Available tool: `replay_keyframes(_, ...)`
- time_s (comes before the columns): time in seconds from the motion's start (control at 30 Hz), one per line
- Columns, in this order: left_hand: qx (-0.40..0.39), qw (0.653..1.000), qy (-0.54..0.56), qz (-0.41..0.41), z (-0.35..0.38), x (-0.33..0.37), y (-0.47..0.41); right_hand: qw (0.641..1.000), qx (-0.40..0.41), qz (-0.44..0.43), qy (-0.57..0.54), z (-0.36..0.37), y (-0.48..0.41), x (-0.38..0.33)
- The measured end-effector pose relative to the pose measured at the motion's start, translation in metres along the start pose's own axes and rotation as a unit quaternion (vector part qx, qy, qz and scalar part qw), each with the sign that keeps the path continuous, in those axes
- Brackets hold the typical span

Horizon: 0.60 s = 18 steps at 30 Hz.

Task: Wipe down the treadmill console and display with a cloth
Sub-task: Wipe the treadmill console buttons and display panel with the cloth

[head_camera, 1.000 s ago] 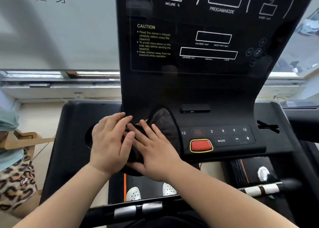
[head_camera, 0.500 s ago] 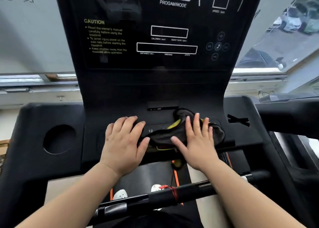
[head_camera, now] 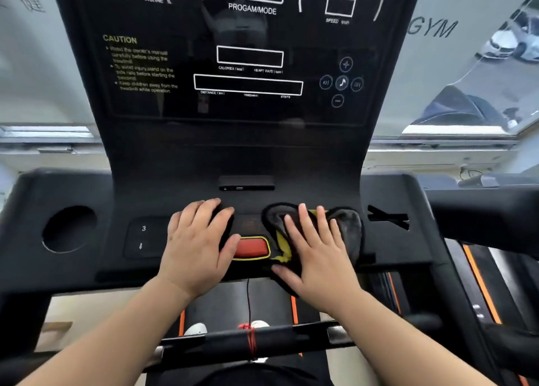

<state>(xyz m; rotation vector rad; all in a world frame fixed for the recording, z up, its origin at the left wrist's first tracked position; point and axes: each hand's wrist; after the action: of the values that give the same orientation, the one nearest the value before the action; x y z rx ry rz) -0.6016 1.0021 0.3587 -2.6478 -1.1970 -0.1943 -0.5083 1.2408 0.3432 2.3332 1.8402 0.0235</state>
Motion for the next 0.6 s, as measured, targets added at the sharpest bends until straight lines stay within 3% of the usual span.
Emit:
replay_keyframes(0.23, 0.033, 0.999, -0.01, 0.001, -0.011, 0.015, -0.026, 0.987, 0.011, 0.161, -0.018, -0.018, -0.052, 0.034)
replay_keyframes(0.6, 0.093, 0.995, -0.036, -0.006, -0.043, 0.022, -0.087, 0.971, 0.122, 0.167, -0.119, -0.053, -0.132, 0.04)
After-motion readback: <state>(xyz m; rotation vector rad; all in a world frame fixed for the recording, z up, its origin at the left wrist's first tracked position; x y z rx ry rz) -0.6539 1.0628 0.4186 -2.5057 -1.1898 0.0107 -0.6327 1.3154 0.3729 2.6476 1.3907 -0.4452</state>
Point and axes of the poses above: each hand's wrist, its own y-axis away from the middle knuckle, its own z-axis out of the palm, x = y × z, and after that the axes turned 12 degrees about z, right-handed
